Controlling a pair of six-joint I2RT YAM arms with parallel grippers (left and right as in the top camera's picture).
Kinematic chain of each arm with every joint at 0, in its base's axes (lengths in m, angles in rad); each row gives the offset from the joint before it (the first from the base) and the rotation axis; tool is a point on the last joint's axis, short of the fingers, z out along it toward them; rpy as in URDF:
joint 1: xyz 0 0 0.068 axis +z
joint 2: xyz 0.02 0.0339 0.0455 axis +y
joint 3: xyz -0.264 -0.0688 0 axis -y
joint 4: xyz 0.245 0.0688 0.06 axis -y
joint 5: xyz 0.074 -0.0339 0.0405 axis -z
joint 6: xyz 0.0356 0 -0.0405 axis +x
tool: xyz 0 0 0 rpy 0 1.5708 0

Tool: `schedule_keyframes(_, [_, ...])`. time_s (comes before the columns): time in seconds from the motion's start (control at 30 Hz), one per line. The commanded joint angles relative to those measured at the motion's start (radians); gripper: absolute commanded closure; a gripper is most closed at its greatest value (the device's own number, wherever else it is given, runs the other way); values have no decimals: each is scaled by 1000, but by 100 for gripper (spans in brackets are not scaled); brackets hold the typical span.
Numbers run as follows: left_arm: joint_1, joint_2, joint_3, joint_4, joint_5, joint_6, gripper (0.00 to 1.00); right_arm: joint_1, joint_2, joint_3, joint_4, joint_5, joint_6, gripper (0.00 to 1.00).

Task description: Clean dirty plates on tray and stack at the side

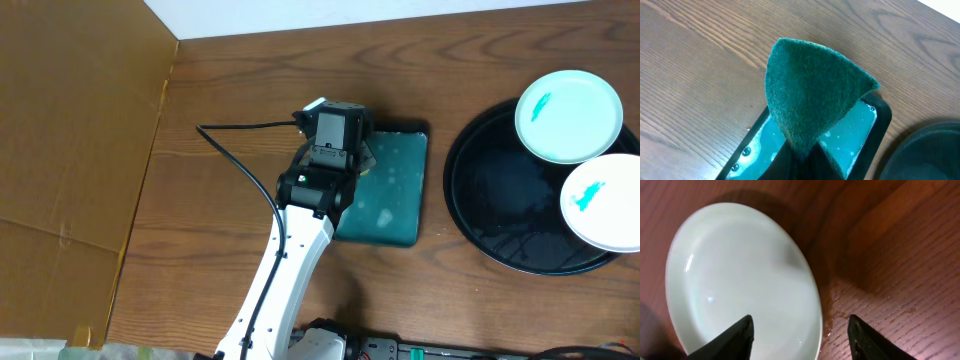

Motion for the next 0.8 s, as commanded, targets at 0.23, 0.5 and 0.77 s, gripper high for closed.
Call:
schedule_keyframes(0.23, [5,0,-2,4,-6,-8,93,150,-298,35,-15,-131,-175,35])
schedule_keyframes(0.5, [5,0,-2,3,-6,-8,93,439,-266,27,-60,62,-45,27])
schedule_keyframes(0.77, [5,0,-2,4,-5,-8,93,603,-85,27,-55,235,59,29])
